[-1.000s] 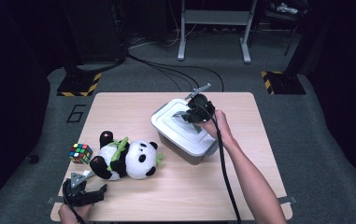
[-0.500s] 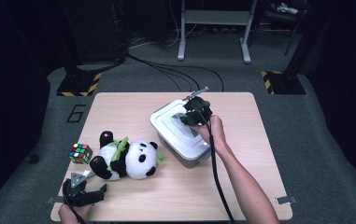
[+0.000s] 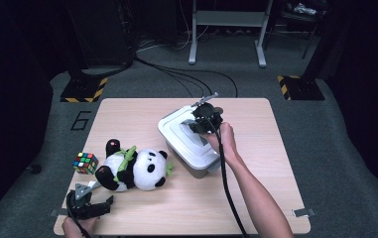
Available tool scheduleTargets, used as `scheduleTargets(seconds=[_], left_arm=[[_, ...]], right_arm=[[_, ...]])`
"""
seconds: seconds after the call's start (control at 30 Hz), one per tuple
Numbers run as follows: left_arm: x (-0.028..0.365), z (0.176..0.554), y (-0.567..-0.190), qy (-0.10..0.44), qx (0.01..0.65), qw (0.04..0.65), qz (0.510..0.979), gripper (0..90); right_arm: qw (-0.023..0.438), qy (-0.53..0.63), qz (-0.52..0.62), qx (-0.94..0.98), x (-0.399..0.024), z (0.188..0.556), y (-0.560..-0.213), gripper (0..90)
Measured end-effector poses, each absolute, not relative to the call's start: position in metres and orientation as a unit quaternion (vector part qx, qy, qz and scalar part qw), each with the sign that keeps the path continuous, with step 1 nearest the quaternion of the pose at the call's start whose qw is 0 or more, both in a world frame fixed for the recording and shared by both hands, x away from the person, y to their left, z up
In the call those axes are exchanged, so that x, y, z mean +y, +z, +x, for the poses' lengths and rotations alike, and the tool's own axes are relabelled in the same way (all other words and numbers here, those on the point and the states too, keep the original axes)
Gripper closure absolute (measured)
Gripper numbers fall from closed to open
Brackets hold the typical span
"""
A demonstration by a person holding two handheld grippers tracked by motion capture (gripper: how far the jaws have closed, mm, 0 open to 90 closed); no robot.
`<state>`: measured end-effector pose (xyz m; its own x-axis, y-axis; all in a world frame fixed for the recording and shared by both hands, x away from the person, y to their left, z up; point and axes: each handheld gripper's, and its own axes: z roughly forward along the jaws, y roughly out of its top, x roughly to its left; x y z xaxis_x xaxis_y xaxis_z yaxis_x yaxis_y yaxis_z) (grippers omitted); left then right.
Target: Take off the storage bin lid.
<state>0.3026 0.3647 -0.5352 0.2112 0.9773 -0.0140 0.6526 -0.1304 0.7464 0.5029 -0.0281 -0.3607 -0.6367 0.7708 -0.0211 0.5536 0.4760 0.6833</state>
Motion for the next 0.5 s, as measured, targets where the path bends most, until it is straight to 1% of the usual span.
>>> scheduleTargets(seconds=[0.2, 0.5], left_arm=[[0.365, 0.303, -0.535, 0.251, 0.576, 0.324, 0.708, 0.7], [0.365, 0.302, -0.535, 0.25, 0.576, 0.326, 0.707, 0.7]], right_arm=[[0.173, 0.328, 0.38, 0.848, -0.029, 0.502, -0.358, 66.8], [0.185, 0.336, 0.369, 0.847, -0.034, 0.494, -0.34, 66.7]])
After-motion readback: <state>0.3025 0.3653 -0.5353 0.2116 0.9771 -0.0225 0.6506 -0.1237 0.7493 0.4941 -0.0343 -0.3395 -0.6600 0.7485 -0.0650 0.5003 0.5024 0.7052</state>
